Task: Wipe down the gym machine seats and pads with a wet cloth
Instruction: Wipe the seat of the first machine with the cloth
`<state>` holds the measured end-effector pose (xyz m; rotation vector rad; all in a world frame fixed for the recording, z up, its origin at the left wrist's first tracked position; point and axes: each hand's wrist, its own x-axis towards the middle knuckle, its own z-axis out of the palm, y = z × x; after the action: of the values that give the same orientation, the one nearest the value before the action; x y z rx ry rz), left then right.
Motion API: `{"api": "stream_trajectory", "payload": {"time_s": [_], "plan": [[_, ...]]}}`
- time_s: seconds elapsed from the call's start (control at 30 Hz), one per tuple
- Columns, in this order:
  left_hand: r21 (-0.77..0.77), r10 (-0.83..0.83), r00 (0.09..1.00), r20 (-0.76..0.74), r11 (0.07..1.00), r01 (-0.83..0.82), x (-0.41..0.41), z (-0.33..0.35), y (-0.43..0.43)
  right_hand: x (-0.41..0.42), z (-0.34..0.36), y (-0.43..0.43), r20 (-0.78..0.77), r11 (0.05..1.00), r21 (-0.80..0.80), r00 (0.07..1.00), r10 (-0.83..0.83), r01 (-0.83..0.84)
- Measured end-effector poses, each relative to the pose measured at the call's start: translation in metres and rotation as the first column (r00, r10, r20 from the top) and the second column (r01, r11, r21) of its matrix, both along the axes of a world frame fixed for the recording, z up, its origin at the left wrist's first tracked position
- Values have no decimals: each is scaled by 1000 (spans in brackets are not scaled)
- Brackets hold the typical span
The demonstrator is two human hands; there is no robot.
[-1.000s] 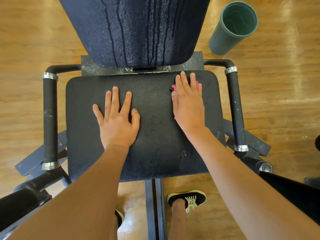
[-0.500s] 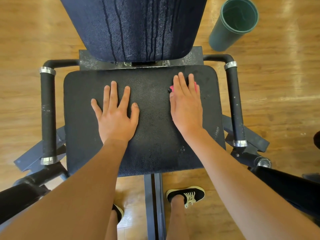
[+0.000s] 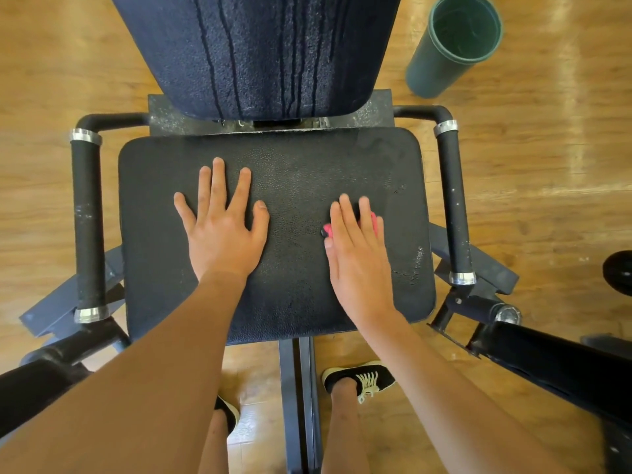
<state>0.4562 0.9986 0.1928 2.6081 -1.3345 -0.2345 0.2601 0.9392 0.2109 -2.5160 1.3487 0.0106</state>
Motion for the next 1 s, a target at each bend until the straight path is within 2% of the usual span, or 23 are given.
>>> {"api": "stream_trajectory", "payload": {"time_s": [0.13,0.37,0.5,0.77,1.0], "plan": [[-4,5,1000,3,1000,-5,0,0,-1,17,-4,-29,21,1000,-4,999,-24,24],[2,8,1000,-17,1000,-8,0,3,-1,-25,1,34,-2,999,-6,999,39,-39],[6,11,1000,-15,1000,-11,-1,3,-1,-32,-3,40,-1,999,-12,999,42,-42],[-24,7,1000,2,1000,-7,-1,1,-1,-17,-3,14,28,1000,-16,999,26,-26],[-48,8,1000,7,999,-8,-1,1,-1,8,-3,-59,48,998,-32,998,-46,48]]}}
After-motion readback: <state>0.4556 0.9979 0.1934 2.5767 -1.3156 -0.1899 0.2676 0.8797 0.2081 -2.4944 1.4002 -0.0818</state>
